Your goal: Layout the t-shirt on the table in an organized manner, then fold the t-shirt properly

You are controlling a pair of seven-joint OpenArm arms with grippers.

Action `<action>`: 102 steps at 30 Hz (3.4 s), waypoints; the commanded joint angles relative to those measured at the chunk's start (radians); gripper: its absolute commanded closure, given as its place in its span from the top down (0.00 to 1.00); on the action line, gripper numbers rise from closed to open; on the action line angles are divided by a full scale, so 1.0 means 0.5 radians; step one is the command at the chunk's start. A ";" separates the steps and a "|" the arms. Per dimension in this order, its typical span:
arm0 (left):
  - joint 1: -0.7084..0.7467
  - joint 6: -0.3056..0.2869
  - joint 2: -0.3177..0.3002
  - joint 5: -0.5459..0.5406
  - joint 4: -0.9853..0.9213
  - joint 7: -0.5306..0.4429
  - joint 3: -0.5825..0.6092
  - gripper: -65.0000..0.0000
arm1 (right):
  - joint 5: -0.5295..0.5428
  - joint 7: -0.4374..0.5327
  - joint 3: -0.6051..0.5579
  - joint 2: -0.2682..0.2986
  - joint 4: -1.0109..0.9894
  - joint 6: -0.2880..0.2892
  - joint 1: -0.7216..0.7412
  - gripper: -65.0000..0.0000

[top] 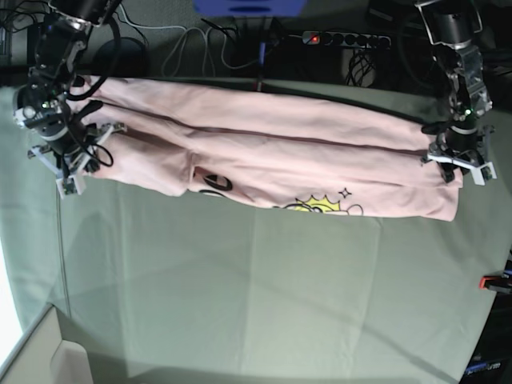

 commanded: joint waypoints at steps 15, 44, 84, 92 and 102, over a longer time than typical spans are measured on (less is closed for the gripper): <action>-0.018 -0.005 -0.029 -0.006 0.028 -0.032 -0.001 0.35 | 0.022 0.037 0.001 0.166 -0.602 -0.009 0.651 0.00; -0.018 -0.005 -0.032 -0.003 0.028 -0.032 -0.001 0.35 | 0.022 0.027 -0.015 0.261 -0.928 -0.009 0.801 0.00; 0.071 -0.005 -0.029 -0.006 0.344 -0.029 -0.001 0.95 | 0.025 -0.105 0.391 -0.064 -0.219 -0.009 0.074 0.30; 0.068 -0.008 -0.038 0.000 0.259 -0.032 0.002 0.95 | 0.025 -0.114 0.403 -0.064 -0.213 -0.009 0.062 0.33; -0.018 -0.008 -0.093 0.009 -0.082 -0.045 0.124 0.95 | 0.025 -0.120 0.397 -0.061 -0.210 -0.009 0.065 0.33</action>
